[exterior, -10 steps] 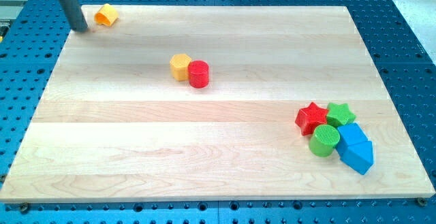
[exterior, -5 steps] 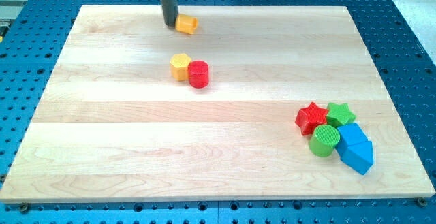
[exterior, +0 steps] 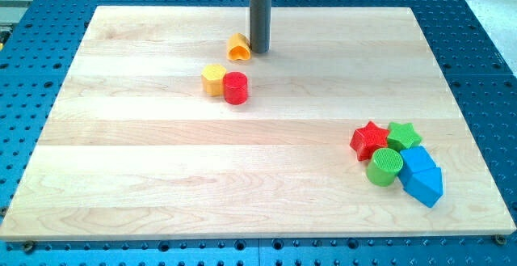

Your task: Push the yellow heart closely to the yellow hexagon

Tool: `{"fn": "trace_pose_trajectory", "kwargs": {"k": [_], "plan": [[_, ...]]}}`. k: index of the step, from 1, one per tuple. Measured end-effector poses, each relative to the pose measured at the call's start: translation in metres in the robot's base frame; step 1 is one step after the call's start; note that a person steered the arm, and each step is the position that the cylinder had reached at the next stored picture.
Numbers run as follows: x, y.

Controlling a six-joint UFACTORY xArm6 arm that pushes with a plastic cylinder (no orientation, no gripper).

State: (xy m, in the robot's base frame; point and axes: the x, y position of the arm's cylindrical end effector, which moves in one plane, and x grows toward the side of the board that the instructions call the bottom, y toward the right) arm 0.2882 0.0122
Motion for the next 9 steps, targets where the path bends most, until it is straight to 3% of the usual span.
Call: {"fn": "trace_pose_trajectory", "kwargs": {"k": [1, 3, 4, 5, 6, 7, 8, 9], "plan": [[-0.038, -0.004], [0.022, -0.067], [0.019, -0.093], [0.069, -0.095], [0.06, -0.097], [0.001, -0.081], [0.005, -0.058], [0.058, -0.062]]}}
